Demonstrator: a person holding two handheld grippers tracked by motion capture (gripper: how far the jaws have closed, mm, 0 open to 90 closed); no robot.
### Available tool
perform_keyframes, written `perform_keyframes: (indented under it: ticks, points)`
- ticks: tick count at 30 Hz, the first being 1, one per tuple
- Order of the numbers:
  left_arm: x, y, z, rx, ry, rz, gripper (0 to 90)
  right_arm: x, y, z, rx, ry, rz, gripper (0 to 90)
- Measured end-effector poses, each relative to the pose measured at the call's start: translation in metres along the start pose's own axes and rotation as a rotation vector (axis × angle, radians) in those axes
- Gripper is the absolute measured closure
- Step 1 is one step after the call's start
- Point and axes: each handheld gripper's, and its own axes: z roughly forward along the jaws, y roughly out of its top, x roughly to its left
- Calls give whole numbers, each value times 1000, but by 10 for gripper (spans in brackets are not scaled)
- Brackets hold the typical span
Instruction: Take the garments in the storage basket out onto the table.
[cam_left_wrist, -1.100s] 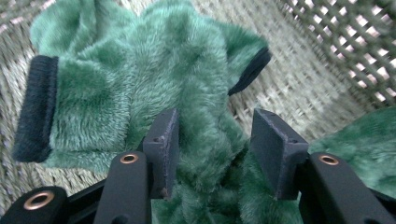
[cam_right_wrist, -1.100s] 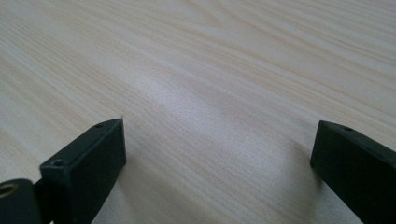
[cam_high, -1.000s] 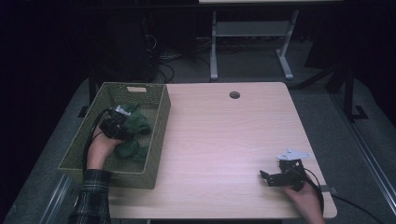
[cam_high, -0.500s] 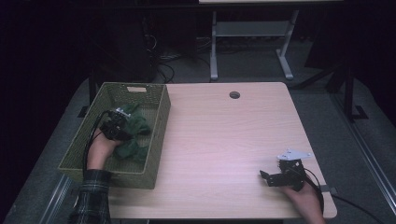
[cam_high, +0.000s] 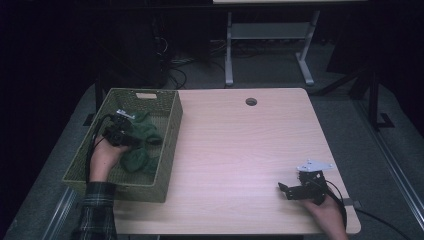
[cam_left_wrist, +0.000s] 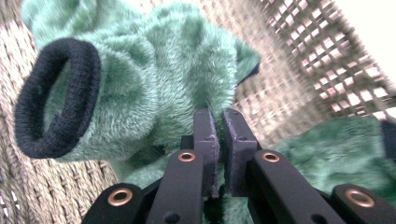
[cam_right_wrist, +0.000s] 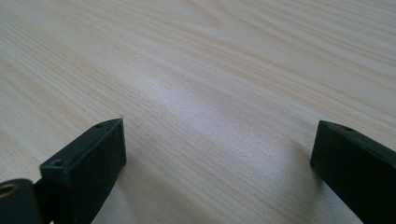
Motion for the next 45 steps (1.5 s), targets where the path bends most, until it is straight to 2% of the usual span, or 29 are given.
perform_keyframes:
  ticks: [5,10,13,15,29,33,45]
  points:
    - [-3,4,-16,-40,-30,12,853,0,0,0,0,0,0,30]
    - [-4,8,-28,-76,-78,10,854,0,0,0,0,0,0,31]
    - [-3,11,-36,-83,-84,1,855,0,0,0,0,0,0,30]
    - [-2,13,-43,-104,-107,-5,857,0,0,0,0,0,0,31]
    - [-14,33,-91,-227,-196,26,863,0,0,0,0,0,1,31]
    - [-18,39,-104,-262,-205,28,865,0,0,0,0,0,1,31]
    - [-36,58,-136,-337,-217,74,869,0,0,0,0,0,1,31]
